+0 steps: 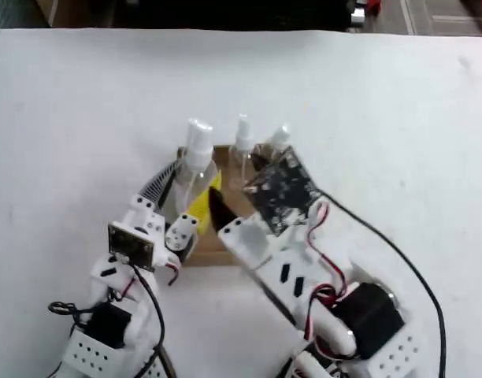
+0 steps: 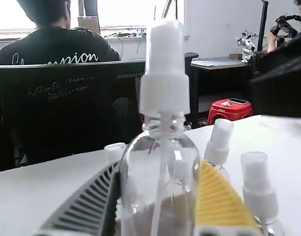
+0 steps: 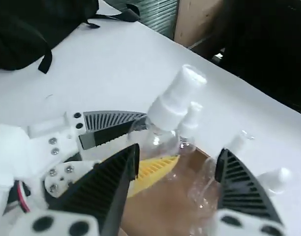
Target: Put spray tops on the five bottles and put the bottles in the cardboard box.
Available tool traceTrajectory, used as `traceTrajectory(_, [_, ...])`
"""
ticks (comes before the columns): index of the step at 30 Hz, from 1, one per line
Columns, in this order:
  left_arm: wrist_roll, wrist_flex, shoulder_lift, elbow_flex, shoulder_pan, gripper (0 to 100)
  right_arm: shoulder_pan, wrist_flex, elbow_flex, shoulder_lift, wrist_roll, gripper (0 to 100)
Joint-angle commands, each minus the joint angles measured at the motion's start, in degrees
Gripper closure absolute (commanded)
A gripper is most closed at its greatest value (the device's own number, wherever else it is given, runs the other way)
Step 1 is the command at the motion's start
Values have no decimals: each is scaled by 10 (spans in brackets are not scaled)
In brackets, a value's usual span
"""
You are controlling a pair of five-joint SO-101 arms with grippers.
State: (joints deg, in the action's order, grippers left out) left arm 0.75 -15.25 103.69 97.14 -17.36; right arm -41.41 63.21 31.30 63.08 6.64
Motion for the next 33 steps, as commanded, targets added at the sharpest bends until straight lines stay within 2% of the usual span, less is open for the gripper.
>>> traceTrajectory(1, [5, -1, 1, -1, -8, 976, -18, -38, -11, -32, -11, 755])
traceTrajectory(8, [5, 1, 1, -1, -8, 976, -30, -78, -11, -82, -11, 755])
traceTrajectory(16, [5, 2, 2, -1, -8, 976, -12, -131, -11, -153, -11, 776])
traceTrajectory(21, [5, 4, 2, -1, -8, 976, -11, -151, -9, -159, -43, 778])
traceTrajectory(23, [6, 4, 2, -1, -7, 976, -11, -150, -9, -159, -43, 817])
traceTrajectory(27, [6, 4, 2, -1, -7, 976, -2, -151, -6, -160, -42, 987])
traceTrajectory(33, [6, 4, 2, -1, -8, 976, 23, -152, 14, -160, -43, 877])
